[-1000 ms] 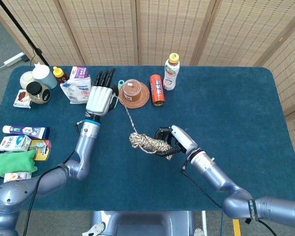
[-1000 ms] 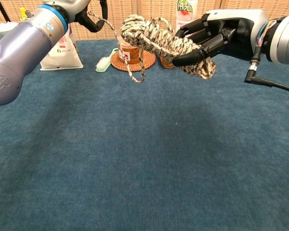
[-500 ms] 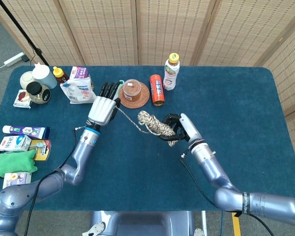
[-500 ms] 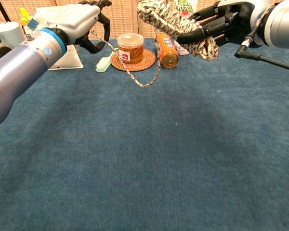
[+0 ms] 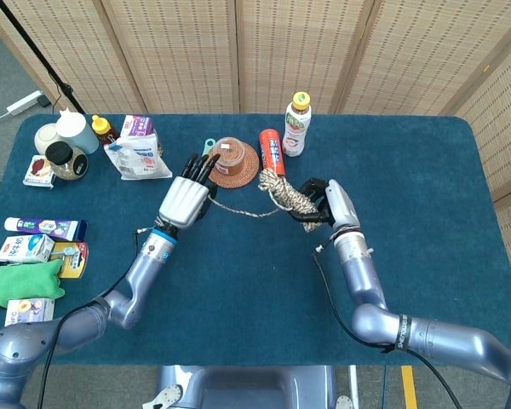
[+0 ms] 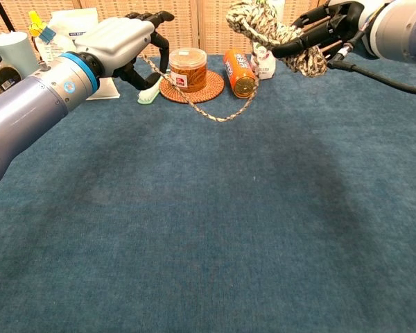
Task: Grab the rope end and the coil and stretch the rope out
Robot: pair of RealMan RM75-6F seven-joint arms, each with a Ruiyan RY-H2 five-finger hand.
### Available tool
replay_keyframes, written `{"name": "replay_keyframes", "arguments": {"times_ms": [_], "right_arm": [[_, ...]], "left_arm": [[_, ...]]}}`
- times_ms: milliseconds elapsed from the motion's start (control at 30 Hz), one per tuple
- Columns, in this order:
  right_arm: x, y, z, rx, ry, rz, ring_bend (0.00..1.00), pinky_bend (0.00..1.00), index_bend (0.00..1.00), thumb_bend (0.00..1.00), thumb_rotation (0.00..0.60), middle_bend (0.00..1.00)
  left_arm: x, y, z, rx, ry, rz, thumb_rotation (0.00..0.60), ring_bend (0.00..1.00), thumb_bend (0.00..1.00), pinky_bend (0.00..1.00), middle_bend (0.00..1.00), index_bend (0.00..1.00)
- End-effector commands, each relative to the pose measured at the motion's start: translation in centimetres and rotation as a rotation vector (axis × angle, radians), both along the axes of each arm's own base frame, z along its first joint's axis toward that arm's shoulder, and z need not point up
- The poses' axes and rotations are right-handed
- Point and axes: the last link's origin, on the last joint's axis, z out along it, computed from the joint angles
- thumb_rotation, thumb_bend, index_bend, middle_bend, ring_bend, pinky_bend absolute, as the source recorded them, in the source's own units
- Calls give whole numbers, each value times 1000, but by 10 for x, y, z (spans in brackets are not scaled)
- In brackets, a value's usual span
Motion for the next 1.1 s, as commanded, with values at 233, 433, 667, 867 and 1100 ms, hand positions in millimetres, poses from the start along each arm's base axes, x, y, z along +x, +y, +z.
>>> {"name": "replay_keyframes", "arguments": {"times_ms": [233, 433, 667, 867, 1100], "right_arm": [[-11, -15, -8, -48, 122, -70, 544, 646, 749, 751, 600, 623], [-17, -17, -18, -42, 187, -72, 544, 645, 750, 751, 600, 624], [-19, -13, -31, 4, 289, -28, 541, 645, 751, 751, 600, 624], [-15, -5, -38, 47, 372, 43, 536, 646, 752, 752, 600, 624], [-21, -7, -43, 47, 431, 40, 536, 645, 755, 752, 600, 625]], "left_arm": [[29, -27, 6, -73, -90, -82, 600, 0, 424, 0, 0, 603], [57, -43, 14, -119, -173, -114, 600, 0, 424, 0, 0, 603], [99, -67, 23, -180, -274, -157, 600, 0, 423, 0, 0, 603], [130, -77, 31, -229, -368, -134, 600, 0, 423, 0, 0, 603], [154, -90, 47, -242, -436, -150, 600, 0, 423, 0, 0, 608]]}}
